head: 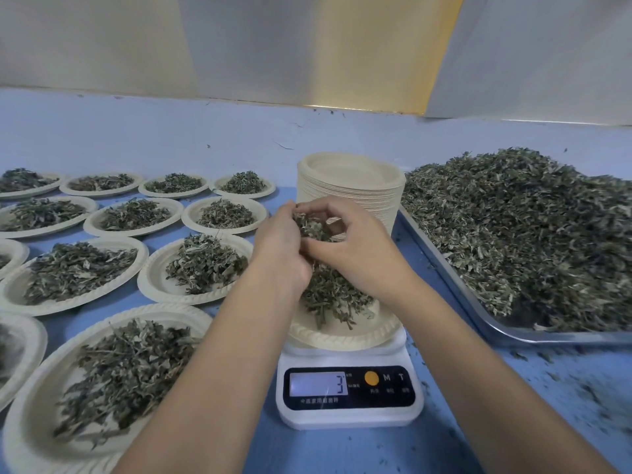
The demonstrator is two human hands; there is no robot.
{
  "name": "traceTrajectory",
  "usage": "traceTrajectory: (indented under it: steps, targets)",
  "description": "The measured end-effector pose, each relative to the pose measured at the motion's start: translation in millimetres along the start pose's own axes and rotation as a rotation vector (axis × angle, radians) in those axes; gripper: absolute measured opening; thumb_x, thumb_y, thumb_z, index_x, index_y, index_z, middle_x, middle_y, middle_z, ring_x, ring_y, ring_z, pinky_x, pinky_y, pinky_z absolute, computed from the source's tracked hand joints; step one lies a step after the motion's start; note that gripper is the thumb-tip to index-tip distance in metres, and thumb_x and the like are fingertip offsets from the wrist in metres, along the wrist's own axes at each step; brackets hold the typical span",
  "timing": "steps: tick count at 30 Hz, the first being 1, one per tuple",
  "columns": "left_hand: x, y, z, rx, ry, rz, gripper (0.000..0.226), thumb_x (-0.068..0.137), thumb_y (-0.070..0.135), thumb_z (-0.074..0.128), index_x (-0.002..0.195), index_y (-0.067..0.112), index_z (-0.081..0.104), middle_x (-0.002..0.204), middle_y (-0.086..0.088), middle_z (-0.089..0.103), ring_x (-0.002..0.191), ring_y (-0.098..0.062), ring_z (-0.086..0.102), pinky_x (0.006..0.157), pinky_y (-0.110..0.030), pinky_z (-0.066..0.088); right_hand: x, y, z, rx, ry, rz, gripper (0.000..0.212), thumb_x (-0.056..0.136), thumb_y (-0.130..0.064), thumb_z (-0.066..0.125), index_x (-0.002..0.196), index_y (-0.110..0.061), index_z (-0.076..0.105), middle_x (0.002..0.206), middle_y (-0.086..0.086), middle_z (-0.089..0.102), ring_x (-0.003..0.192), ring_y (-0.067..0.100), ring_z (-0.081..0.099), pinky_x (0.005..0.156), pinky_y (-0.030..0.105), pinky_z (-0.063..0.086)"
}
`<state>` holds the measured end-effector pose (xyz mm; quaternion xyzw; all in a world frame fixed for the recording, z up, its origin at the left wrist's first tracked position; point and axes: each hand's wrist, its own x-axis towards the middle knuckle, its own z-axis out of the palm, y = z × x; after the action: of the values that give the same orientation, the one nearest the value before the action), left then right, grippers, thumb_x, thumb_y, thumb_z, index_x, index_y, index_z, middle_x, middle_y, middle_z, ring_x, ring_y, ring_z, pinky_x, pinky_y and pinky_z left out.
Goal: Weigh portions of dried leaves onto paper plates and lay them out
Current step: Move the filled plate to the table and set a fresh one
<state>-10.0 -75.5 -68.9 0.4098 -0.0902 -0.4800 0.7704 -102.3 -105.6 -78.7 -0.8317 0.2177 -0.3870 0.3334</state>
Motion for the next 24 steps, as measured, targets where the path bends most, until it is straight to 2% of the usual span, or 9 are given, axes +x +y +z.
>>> traceTrajectory:
  steps: [4, 6, 8, 10, 12, 16, 18, 21, 24]
  targets:
    - [1.5, -4.5, 0.8, -0.002, 0.027, 0.057, 0.03, 0.102, 0.023, 0.036, 0.081, 0.011, 0.053, 0.079, -0.008, 0.058, 0.069, -0.02, 0.058, 0.072, -0.032, 0.053, -0.1, 0.7, -2.6, 0.025, 0.05, 0.02, 0.024, 0.076, -0.01, 0.072, 0.085, -0.031, 0.066, 0.092, -0.016, 0.068, 0.075, -0.006, 0.058, 0.072, 0.014, 0.044]
    - [3.2, -2.5, -0.2, -0.03, 0.04, 0.035, 0.032, 0.103, 0.024, 0.036, 0.077, 0.013, 0.051, 0.078, -0.007, 0.056, 0.07, -0.021, 0.056, 0.077, -0.034, 0.052, 0.9, 0.8, -3.1, 0.089, 0.063, 0.064, 0.022, 0.076, -0.007, 0.068, 0.083, -0.028, 0.066, 0.089, -0.013, 0.069, 0.063, -0.004, 0.055, 0.068, 0.02, 0.045]
    - [4.3, 1.0, -1.2, -0.095, 0.037, 0.034, 0.034, 0.103, 0.023, 0.035, 0.074, 0.013, 0.048, 0.07, -0.004, 0.051, 0.062, -0.017, 0.052, 0.067, -0.031, 0.051, 1.3, 0.4, -4.1, 0.163, 0.1, 0.104, 0.017, 0.075, -0.009, 0.065, 0.08, -0.025, 0.065, 0.08, -0.011, 0.067, 0.063, 0.0, 0.055, 0.067, 0.028, 0.048]
    - [5.6, 4.8, -2.7, -0.152, 0.051, 0.043, 0.034, 0.103, 0.021, 0.036, 0.072, 0.011, 0.047, 0.061, -0.001, 0.046, 0.048, -0.012, 0.046, 0.052, -0.024, 0.048, 2.0, 0.6, -6.8, 0.2, 0.124, 0.132, 0.01, 0.072, -0.016, 0.062, 0.078, -0.023, 0.064, 0.07, -0.014, 0.063, 0.065, 0.003, 0.055, 0.067, 0.029, 0.046]
    - [5.1, 7.7, -4.9, -0.168, 0.073, 0.044, 0.033, 0.102, 0.02, 0.038, 0.073, 0.008, 0.049, 0.061, -0.002, 0.046, 0.045, -0.01, 0.047, 0.043, -0.017, 0.046, 2.7, 2.0, -10.1, 0.218, 0.124, 0.151, 0.01, 0.075, -0.013, 0.059, 0.078, -0.021, 0.064, 0.068, -0.014, 0.06, 0.064, 0.005, 0.053, 0.067, 0.029, 0.045]
    - [2.5, 9.6, -7.8, -0.193, 0.063, 0.013, 0.033, 0.103, 0.02, 0.037, 0.075, 0.007, 0.049, 0.064, -0.002, 0.046, 0.055, -0.01, 0.048, 0.039, -0.013, 0.042, 3.6, 4.2, -14.3, 0.28, 0.1, 0.211, 0.01, 0.068, -0.02, 0.053, 0.074, -0.018, 0.061, 0.062, -0.004, 0.055, 0.055, 0.012, 0.049, 0.055, 0.029, 0.041]
    - [1.6, 10.1, -7.9, -0.2, 0.06, 0.003, 0.033, 0.103, 0.02, 0.037, 0.074, 0.008, 0.049, 0.065, -0.002, 0.047, 0.055, -0.01, 0.048, 0.039, -0.013, 0.041, 4.3, 5.3, -14.8, 0.291, 0.08, 0.218, 0.006, 0.065, -0.021, 0.053, 0.067, -0.018, 0.058, 0.061, 0.001, 0.052, 0.057, 0.016, 0.046, 0.055, 0.029, 0.038]
    - [1.7, 10.5, -7.1, -0.172, 0.055, 0.01, 0.033, 0.103, 0.019, 0.036, 0.074, 0.009, 0.049, 0.064, -0.001, 0.047, 0.053, -0.009, 0.047, 0.041, -0.014, 0.041, 5.0, 6.7, -14.8, 0.298, 0.036, 0.203, 0.005, 0.065, -0.021, 0.055, 0.064, -0.019, 0.06, 0.059, -0.004, 0.055, 0.058, 0.013, 0.05, 0.057, 0.028, 0.044]
    - [1.2, 9.9, -6.8, -0.15, 0.057, 0.016, 0.033, 0.103, 0.018, 0.035, 0.073, 0.01, 0.048, 0.064, 0.0, 0.047, 0.052, -0.008, 0.047, 0.044, -0.014, 0.04, 4.9, 8.2, -14.5, 0.303, 0.015, 0.163, 0.012, 0.072, -0.016, 0.058, 0.061, -0.021, 0.061, 0.059, -0.008, 0.057, 0.056, 0.008, 0.053, 0.053, 0.017, 0.044]
